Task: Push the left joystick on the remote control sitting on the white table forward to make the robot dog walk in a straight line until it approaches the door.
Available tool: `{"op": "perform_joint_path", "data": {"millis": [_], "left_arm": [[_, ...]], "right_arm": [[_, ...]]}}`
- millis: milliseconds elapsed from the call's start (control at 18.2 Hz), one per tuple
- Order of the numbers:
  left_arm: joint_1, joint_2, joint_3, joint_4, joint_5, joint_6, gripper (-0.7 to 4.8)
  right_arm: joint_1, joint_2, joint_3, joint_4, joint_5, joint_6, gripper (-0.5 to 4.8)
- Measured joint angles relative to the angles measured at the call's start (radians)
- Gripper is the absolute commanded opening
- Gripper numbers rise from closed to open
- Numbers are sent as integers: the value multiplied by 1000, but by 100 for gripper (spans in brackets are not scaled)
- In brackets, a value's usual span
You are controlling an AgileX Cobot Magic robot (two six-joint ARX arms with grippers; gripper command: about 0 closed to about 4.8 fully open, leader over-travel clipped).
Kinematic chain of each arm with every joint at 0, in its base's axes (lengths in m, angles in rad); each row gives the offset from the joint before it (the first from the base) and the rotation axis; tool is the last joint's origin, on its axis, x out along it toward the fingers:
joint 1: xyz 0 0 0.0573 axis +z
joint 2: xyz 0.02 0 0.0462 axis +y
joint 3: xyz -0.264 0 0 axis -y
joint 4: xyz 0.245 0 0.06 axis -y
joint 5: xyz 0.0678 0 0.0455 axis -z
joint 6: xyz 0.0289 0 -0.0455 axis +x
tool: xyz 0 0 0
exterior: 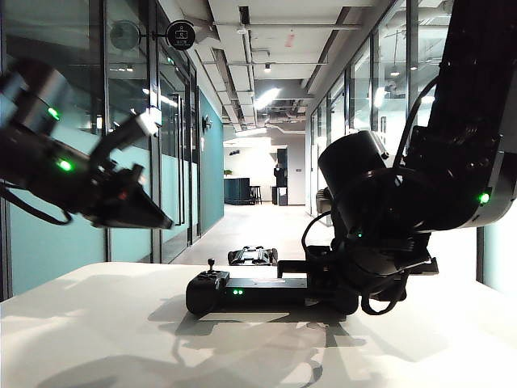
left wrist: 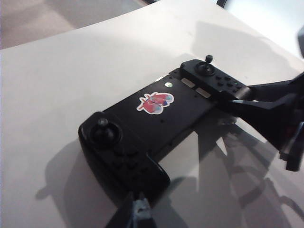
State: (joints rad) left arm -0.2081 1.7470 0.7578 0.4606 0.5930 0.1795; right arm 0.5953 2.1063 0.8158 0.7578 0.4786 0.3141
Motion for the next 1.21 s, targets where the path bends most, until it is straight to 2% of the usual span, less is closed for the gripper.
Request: {"op": "perform_joint_path", "data": {"millis": [275,826,1212], "left_arm": [[0,152,142,0,50,8,-6],[0,264,226,-5,55,3,-6],[-17,327,336,-85,59,1,-6]], "right_arm": [[0,0,0,4,0,0,144],[-2,1,0,16,-11,-17,144],[-2,0,0,19,-12,-21,144]]}}
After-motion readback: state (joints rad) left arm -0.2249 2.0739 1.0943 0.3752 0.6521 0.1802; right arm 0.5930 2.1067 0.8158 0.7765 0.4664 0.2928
